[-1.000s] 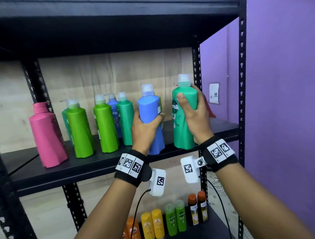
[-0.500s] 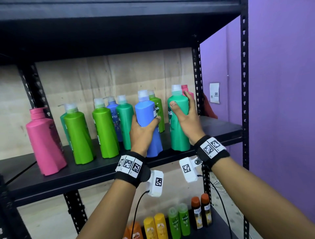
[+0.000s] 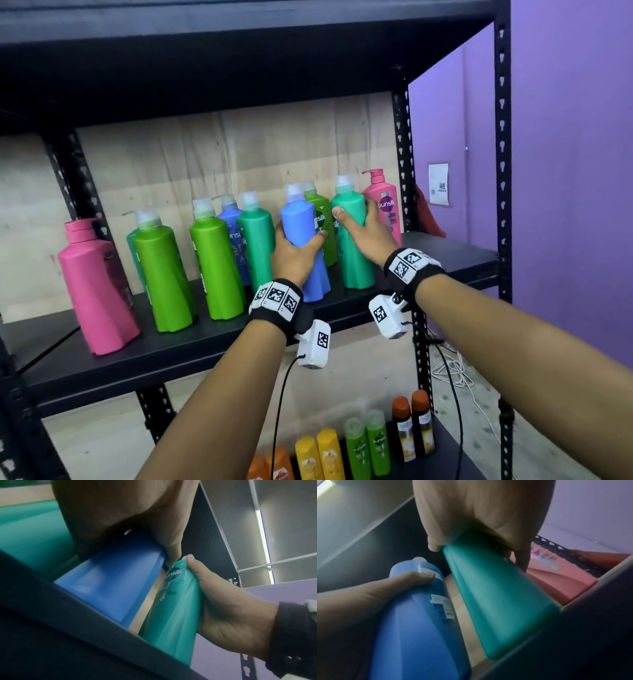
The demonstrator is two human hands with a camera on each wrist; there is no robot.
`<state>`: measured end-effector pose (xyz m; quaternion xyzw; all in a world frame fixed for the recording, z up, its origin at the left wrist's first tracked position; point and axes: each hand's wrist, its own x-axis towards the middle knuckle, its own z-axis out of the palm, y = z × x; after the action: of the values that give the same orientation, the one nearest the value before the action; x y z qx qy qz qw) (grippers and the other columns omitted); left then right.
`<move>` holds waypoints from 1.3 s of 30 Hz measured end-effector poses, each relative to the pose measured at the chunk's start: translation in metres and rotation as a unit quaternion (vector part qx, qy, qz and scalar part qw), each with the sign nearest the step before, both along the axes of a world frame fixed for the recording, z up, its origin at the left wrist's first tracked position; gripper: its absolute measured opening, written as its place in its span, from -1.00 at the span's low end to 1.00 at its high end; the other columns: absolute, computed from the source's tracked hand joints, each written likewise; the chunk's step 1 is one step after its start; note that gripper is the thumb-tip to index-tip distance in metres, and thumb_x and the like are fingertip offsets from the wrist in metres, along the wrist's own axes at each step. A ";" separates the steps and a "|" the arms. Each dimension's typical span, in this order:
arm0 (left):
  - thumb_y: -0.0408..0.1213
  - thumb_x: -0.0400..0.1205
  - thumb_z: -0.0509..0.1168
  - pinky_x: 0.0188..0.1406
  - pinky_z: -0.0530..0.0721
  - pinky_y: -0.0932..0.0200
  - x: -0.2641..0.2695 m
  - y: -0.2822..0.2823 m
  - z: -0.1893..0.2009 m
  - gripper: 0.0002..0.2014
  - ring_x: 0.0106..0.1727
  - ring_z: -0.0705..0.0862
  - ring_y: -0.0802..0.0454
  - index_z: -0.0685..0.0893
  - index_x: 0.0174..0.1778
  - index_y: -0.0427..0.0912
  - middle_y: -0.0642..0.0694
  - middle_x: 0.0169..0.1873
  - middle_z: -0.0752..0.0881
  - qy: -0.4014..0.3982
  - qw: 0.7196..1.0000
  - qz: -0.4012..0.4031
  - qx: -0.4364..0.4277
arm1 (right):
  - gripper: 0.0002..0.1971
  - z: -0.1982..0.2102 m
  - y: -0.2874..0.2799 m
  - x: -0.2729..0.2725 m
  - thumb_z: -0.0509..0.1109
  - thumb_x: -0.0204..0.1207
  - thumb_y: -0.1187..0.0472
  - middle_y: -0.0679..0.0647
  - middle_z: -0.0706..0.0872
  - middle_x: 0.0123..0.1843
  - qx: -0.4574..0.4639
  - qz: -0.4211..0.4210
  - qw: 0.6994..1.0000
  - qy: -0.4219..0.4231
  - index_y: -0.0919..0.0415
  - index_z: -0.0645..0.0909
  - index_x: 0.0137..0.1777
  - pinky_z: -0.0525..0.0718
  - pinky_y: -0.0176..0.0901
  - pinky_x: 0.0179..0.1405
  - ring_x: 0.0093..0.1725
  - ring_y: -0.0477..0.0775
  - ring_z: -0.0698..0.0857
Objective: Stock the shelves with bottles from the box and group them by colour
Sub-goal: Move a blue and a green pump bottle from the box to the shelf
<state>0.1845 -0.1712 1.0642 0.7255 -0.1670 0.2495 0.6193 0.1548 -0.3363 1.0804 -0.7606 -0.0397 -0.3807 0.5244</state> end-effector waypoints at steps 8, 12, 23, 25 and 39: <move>0.14 0.46 0.55 0.06 0.52 0.18 0.014 -0.008 0.008 -0.25 0.18 0.71 -0.19 0.39 0.50 0.02 -0.02 0.17 0.69 0.040 0.997 0.027 0.063 | -0.23 0.003 -0.003 0.024 0.45 0.52 -0.31 -0.01 0.66 0.38 0.053 0.063 0.995 0.048 -0.06 0.24 0.62 0.63 0.05 0.35 0.29 0.07 0.71; 0.15 0.49 0.53 0.07 0.47 0.18 0.017 -0.007 0.011 -0.19 0.25 0.69 -0.24 0.31 0.58 0.01 -0.09 0.27 0.68 0.047 0.995 0.031 0.082 | -0.16 0.003 0.000 0.027 0.50 0.38 -0.37 0.03 0.69 0.38 0.096 0.090 0.990 0.052 -0.08 0.29 0.58 0.66 0.25 0.39 0.29 0.12 0.74; 0.02 0.64 0.42 0.24 0.58 -0.01 -0.011 -0.004 -0.005 -0.13 0.31 0.67 -0.38 0.02 0.75 0.03 -0.25 0.43 0.63 0.031 0.992 0.029 0.118 | -0.34 -0.011 -0.003 0.010 0.50 0.57 -0.06 -0.03 0.68 0.39 0.069 0.081 0.993 0.055 -0.01 0.32 0.61 0.61 0.18 0.46 0.31 0.01 0.71; -0.08 0.68 0.38 0.27 0.58 -0.03 -0.020 0.002 -0.010 -0.14 0.34 0.65 -0.41 -0.03 0.78 -0.02 -0.26 0.51 0.58 0.013 0.989 0.031 0.146 | -0.31 -0.015 -0.004 0.002 0.47 0.60 0.01 -0.04 0.58 0.53 0.016 0.030 0.999 0.023 0.02 0.27 0.67 0.54 0.10 0.53 0.45 -0.01 0.62; -0.24 0.65 0.37 0.00 0.69 0.13 -0.093 0.038 -0.054 -0.92 -0.18 0.76 0.12 0.75 -0.02 -0.11 0.04 -0.23 0.80 -0.106 0.977 0.029 0.185 | -0.89 -0.067 0.014 -0.094 0.40 0.59 0.25 -0.15 0.79 -0.13 -0.229 -0.001 0.973 -0.032 0.08 0.76 -0.04 0.53 -0.49 -0.10 -0.16 -0.27 0.69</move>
<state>0.0911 -0.1328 1.0098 0.8015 -0.2539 0.3077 0.4455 0.0609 -0.3221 1.0132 -0.8479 -0.1418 -0.3859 0.3348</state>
